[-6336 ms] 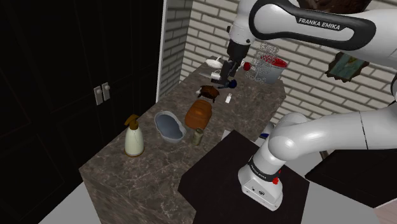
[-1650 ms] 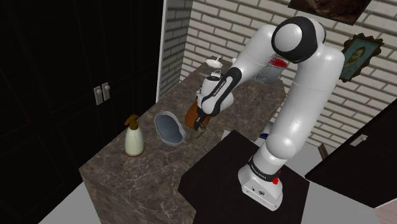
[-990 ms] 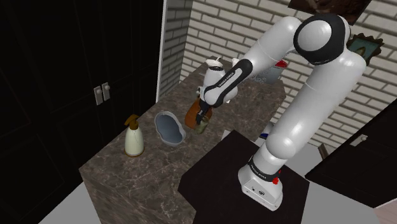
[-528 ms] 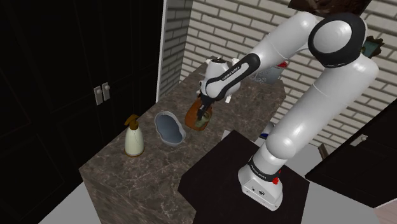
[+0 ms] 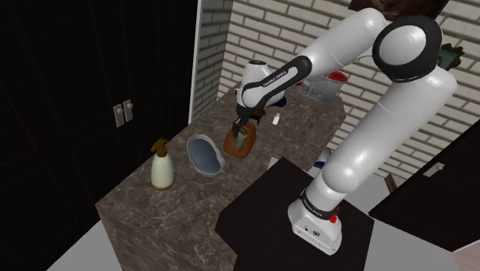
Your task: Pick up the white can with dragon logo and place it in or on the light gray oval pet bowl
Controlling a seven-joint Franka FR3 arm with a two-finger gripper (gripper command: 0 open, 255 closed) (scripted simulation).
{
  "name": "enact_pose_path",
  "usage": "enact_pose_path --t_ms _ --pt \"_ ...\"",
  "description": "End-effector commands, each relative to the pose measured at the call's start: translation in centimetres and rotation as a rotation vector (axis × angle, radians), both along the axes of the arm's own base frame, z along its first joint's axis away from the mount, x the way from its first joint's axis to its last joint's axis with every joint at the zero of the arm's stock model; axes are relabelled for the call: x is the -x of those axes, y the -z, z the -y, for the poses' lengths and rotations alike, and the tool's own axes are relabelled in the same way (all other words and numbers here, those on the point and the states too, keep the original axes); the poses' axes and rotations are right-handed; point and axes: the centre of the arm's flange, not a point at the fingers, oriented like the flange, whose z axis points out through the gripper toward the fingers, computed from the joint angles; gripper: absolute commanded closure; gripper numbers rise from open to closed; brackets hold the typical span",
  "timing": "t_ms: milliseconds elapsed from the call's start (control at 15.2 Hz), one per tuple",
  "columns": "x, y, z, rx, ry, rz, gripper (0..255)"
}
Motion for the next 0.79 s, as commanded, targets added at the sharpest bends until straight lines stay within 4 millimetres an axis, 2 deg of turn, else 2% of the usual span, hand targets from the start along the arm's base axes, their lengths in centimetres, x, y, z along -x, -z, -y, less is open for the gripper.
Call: enact_pose_path --t_ms 0,594,660,726 --pt "-2.4 -0.3 -1.3 0.000 0.000 0.000 255" --pt "-12.9 -2.4 -6.4 0.000 0.000 0.000 255" --pt "-15.0 -2.8 -7.3 0.000 0.000 0.000 255" --pt "-15.0 -2.2 -7.3 0.000 0.000 0.000 255"
